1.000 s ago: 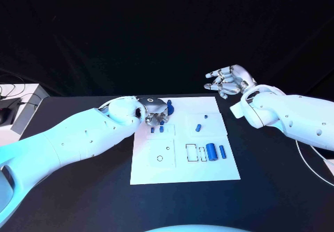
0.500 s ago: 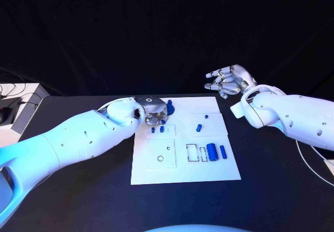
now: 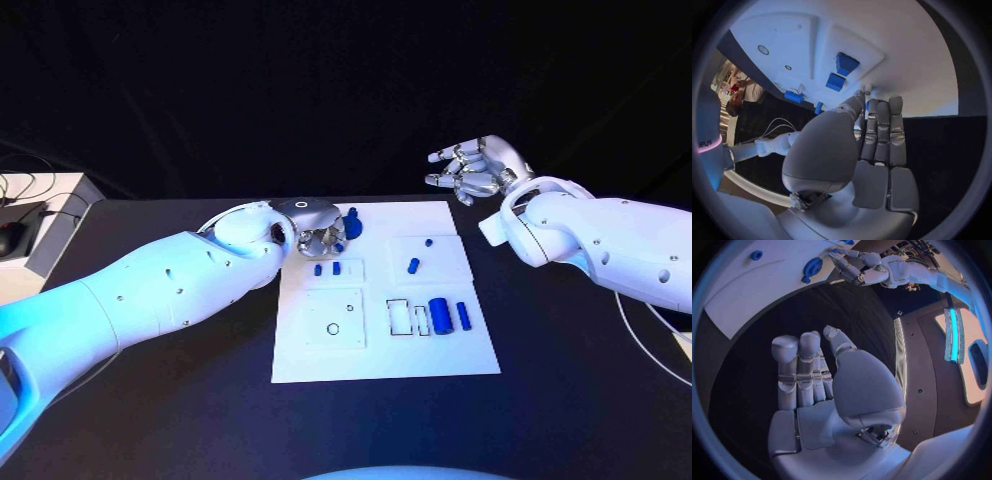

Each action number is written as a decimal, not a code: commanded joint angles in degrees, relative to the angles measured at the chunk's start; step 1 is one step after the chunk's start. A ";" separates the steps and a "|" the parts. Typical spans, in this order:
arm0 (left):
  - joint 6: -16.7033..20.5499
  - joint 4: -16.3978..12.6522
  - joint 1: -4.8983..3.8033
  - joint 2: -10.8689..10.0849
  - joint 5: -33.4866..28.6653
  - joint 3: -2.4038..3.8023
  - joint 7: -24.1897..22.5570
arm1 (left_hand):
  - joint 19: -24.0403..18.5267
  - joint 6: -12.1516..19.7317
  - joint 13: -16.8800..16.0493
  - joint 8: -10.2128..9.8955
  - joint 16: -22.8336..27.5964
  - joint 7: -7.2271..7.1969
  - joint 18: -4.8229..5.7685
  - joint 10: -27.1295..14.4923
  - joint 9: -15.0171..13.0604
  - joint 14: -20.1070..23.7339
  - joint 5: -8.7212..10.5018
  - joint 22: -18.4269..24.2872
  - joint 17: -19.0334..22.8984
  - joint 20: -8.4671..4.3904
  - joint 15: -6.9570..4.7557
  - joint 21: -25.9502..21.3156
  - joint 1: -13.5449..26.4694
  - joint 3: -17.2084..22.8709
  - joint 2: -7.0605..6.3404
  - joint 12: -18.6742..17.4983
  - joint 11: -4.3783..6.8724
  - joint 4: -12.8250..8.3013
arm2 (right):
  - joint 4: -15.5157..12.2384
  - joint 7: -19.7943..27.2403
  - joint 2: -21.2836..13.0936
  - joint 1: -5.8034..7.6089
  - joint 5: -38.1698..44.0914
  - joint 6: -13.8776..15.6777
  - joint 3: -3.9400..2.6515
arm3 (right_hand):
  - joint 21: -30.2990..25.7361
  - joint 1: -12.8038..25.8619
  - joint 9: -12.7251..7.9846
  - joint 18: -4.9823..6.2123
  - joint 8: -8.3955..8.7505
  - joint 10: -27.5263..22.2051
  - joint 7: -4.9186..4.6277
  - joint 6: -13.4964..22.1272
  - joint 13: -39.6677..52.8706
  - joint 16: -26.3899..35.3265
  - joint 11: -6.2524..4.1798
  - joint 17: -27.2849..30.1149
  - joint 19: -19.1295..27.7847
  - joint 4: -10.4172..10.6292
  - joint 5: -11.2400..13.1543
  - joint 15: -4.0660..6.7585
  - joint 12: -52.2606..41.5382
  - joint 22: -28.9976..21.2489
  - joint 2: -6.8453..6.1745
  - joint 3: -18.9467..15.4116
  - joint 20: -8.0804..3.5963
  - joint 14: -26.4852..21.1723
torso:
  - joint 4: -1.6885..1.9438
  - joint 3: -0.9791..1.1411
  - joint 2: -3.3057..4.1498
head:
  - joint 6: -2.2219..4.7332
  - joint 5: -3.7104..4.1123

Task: Assemble the parts on the task board

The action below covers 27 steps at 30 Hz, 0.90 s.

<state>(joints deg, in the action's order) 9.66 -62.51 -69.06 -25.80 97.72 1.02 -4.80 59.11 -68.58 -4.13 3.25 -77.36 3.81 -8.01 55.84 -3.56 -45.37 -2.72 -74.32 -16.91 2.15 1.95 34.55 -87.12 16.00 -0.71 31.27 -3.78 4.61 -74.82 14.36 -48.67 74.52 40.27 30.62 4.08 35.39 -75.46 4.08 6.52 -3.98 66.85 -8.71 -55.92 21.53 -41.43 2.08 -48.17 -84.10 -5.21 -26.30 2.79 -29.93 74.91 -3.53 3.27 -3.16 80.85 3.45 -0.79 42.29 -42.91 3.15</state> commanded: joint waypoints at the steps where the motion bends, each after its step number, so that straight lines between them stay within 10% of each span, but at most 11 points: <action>1: 2.12 -0.35 0.02 -0.71 -11.86 0.19 -0.96 | 0.15 -0.64 0.07 0.37 0.44 0.80 -0.55 0.16 -0.22 -0.04 -0.14 -0.48 -0.60 -0.07 0.21 -0.16 0.21 1.39 -0.93 0.03 -0.26 -0.06 | -0.01 0.53 -0.06 -0.01 0.01 -0.68 -0.02 | -0.03 0.51 -0.08 0.39 0.26 0.08 -0.47 0.11 0.05 0.34 -0.36 -0.08 -3.08 0.05 -0.36 0.00 -0.34 4.55 -0.24 0.12 -0.47 0.42 | 0.01 0.03 -0.06 | 0.02 0.02; 12: 0.23 -2.18 0.10 -4.27 -34.38 1.71 -1.05 | -0.13 -0.98 -4.32 0.45 -1.02 0.63 -0.33 -3.63 -0.26 0.29 -0.17 -1.49 -3.05 -0.04 0.17 -0.50 1.49 1.51 -0.93 9.39 0.01 -0.70 | -0.01 0.54 -0.27 -0.01 0.01 -0.66 -0.02 | -0.03 0.51 -0.08 0.39 0.26 0.08 -0.47 0.11 0.05 0.34 -0.36 -0.08 -3.08 0.05 -0.36 0.00 -0.34 4.55 -0.24 0.12 -0.47 0.42 | 0.02 -0.01 -0.08 | 0.08 -0.06; 27: -0.30 -1.92 1.12 -6.46 -51.62 1.94 -0.23 | 0.17 -0.97 -12.23 0.47 -3.13 0.31 -0.02 -8.49 -0.32 -0.26 -0.17 -1.63 -4.86 -0.57 -0.69 0.53 2.47 3.32 -1.42 23.17 1.14 -0.29 | 0.04 0.57 -0.35 -0.02 -0.01 -0.64 -0.02 | -0.03 0.51 -0.08 0.39 0.26 0.08 -0.47 0.11 0.05 0.34 -0.36 -0.08 -3.08 0.05 -0.36 0.00 -0.34 4.55 -0.24 0.12 -0.47 0.42 | 0.09 -0.04 -0.04 | 0.25 -0.18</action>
<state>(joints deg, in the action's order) 10.23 -64.43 -68.03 -32.35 52.27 2.93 -4.94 59.28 -68.64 -16.36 3.29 -80.28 3.78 -7.96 47.53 -3.56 -45.66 -2.71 -74.95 -21.78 1.96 1.42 34.84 -85.08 18.99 -2.21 54.47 -2.73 4.35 -74.78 14.36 -49.00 74.51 40.25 30.60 4.07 35.39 -75.47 4.08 6.52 -3.98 66.93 -8.77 -55.68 21.52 -41.43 2.17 -48.16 -84.10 -5.21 -26.30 2.79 -29.93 74.94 -3.54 3.27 -3.15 80.85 3.53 -0.83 42.18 -42.69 2.93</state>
